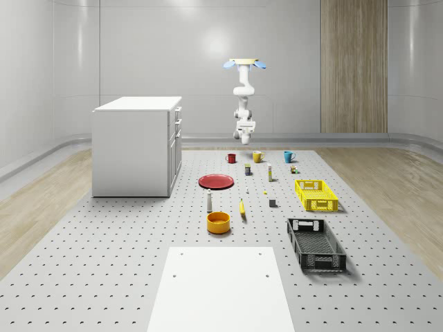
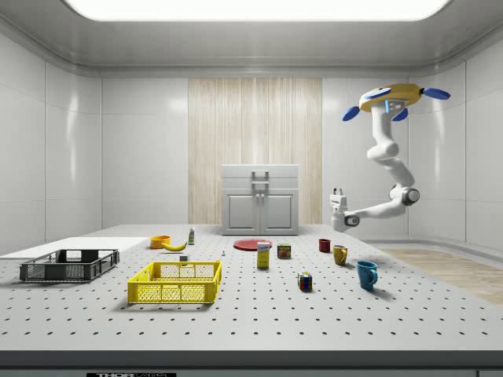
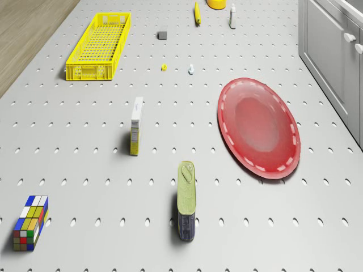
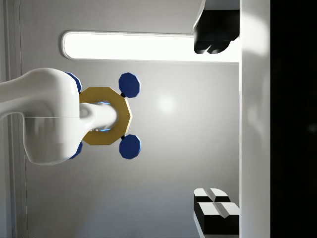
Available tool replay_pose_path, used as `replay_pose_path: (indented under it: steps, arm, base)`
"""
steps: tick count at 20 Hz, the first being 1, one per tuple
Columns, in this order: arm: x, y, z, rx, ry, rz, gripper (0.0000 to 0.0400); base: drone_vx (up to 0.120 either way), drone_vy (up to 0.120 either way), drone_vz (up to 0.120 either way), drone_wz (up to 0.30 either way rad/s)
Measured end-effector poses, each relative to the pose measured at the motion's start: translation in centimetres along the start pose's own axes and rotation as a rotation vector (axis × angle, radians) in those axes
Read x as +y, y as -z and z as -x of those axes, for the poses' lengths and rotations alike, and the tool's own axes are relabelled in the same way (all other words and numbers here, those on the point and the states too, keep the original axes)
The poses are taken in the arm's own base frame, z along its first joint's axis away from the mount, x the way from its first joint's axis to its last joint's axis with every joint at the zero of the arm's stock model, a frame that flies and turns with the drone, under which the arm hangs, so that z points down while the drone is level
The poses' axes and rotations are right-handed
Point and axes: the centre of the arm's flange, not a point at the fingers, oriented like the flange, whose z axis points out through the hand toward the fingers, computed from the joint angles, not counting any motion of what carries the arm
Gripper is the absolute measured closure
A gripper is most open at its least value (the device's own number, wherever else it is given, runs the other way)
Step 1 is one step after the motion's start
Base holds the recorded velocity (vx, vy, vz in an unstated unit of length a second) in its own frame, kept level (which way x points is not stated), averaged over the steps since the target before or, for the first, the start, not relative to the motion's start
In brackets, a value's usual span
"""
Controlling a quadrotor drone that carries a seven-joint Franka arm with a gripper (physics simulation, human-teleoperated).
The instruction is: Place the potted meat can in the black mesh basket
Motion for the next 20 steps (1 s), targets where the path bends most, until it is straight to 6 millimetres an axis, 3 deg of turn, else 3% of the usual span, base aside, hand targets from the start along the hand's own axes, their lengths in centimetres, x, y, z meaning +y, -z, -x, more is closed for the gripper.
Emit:
replay_pose_path:
  steps: [5,12,17,20]
  arm:
    - [-0.3,0.0,0.3,0.034,0.001,0.029,0.0]
    - [-1.5,-0.2,1.6,0.163,0.004,0.15,0.0]
    - [-3.6,-1.5,3.8,0.396,0.009,0.379,0.0]
    - [-5.3,-3.8,5.6,0.639,0.015,0.622,0.0]
  base:
    - [0.12,-0.064,0.0,0.0]
    - [0.12,0.0,0.0,0.0]
    - [0.12,0.0,0.0,0.0]
    - [0.12,0.0,-0.12,0.0]
